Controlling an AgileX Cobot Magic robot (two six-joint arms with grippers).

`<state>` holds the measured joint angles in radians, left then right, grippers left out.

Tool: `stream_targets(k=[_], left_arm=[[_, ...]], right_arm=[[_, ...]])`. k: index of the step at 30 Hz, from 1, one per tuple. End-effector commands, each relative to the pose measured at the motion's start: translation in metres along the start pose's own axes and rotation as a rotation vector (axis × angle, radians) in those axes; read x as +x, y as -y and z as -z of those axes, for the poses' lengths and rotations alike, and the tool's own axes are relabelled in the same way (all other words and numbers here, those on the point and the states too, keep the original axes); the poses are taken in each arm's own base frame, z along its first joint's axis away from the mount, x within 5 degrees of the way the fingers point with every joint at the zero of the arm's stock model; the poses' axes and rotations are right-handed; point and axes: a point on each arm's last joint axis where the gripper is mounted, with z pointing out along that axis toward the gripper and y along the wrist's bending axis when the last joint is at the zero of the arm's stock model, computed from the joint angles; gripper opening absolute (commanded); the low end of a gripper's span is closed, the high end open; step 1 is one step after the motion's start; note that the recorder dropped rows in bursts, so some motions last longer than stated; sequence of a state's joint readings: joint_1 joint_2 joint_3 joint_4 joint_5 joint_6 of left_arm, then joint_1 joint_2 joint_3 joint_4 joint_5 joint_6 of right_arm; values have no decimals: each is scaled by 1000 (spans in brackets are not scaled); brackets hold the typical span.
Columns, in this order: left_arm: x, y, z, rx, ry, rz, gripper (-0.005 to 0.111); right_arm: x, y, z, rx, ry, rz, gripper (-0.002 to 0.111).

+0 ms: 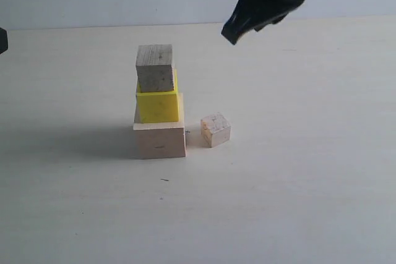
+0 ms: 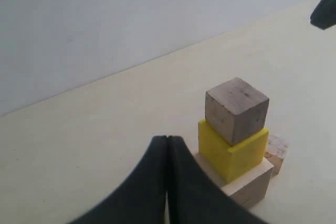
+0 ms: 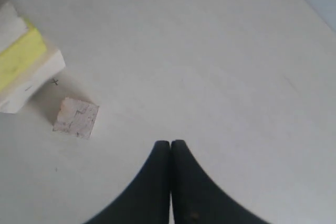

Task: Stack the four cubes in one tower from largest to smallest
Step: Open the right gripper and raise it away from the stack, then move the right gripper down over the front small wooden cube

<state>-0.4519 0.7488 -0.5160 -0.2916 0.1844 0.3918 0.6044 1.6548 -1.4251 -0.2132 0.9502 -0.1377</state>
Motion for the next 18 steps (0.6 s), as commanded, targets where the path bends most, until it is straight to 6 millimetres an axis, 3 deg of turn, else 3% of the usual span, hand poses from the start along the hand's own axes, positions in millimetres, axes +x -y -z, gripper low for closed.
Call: stream_targets(k=[1,10,18], left_arm=[[2,0,-1,0,-12,6,0],[2,0,-1,0,-12,6,0],[2,0,-1,0,-12,6,0]], right_arm=[[6,-7,-30,-14,-32,6,0],[7,-20,-73,-86,-117,-45,0],[7,-30,-87,-164,-137,-139,0]])
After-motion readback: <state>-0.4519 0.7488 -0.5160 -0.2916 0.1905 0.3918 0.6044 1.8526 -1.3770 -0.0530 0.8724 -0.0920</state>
